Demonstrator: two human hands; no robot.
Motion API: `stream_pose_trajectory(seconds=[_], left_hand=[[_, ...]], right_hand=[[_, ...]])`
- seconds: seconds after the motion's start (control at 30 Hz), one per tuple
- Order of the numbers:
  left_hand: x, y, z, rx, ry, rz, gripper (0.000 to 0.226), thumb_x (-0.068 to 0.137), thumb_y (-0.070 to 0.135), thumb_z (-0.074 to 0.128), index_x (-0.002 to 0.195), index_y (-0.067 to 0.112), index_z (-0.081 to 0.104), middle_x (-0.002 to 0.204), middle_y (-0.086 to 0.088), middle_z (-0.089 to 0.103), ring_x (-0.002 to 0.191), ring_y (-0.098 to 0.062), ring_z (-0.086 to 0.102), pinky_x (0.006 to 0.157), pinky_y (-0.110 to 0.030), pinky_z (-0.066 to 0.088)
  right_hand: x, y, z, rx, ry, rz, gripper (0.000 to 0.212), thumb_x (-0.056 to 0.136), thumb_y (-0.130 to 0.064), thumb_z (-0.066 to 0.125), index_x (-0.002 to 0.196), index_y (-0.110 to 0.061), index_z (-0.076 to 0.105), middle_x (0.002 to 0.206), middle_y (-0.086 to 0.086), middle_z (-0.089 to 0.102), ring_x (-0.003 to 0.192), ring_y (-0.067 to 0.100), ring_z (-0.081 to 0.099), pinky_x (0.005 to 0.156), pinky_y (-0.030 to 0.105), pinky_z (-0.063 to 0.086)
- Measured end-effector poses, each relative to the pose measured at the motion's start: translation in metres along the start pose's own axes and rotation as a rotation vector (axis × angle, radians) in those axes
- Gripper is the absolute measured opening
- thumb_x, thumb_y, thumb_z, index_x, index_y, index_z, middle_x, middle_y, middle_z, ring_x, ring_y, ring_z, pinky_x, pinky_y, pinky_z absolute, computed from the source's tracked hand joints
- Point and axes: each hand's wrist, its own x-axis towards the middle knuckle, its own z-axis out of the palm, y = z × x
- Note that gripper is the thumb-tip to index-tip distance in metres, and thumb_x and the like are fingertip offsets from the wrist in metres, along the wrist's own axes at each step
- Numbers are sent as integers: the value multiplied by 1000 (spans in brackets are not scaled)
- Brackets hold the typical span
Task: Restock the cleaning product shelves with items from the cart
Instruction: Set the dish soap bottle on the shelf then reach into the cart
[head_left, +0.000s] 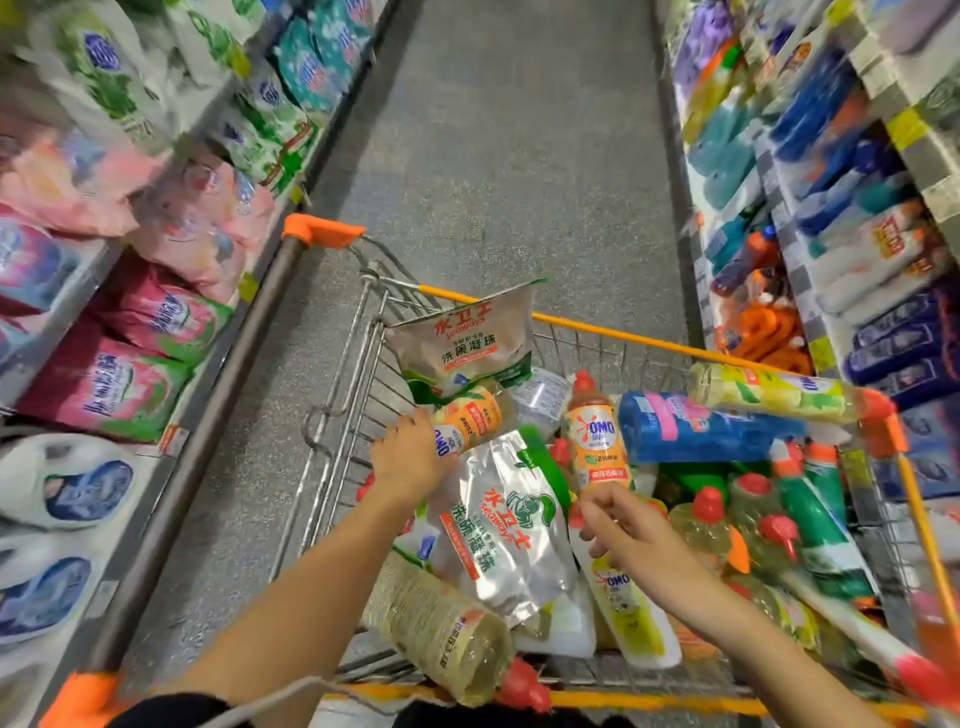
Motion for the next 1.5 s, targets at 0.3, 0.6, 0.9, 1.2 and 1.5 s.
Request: stream_pose_trajectory(seconds=[0.3,0.6,0.9,1.2,1.5], left_hand=[[9,0,5,73,-77,-29,86,75,71,61,135,15,35,130,-15,52,118,-33,53,93,-43,45],[2,12,-28,281,59,98,70,72,75,61,111,18,53,111,-3,59,100,-24,63,75,-34,48],[-44,59,-108,656,249,493,69,70,73,62,116,22,55,115,4,63,106,-21,59,98,-41,31],[-91,112,-122,648,712,1184,34,60,32,77,93,27,73,80,9,67,100,-25,63,96,-83,16],[-136,146,-88,-1017,-165,598,95,55,61,72,136,32,34,144,0,41,128,-12,47,105,-38,44]], right_hand=[[-15,11,-14,-20,16,25,14,99,-20,49,92,-12,57,83,4,61,70,7,58,63,21,46],[-30,7,-29,32,70,4,12,99,-22,50,97,-15,60,86,5,63,69,2,59,62,14,44],[-35,-23,-23,-394,282,-331,27,92,-29,63,118,-27,54,115,-16,53,109,2,46,90,16,37],[-6,-41,-29,-372,55,-262,81,76,-39,78,140,-33,29,102,-8,62,95,11,59,91,46,50],[-60,-19,-69,430,248,-218,50,85,-10,68,124,-24,39,107,-12,67,92,-6,66,72,13,51]])
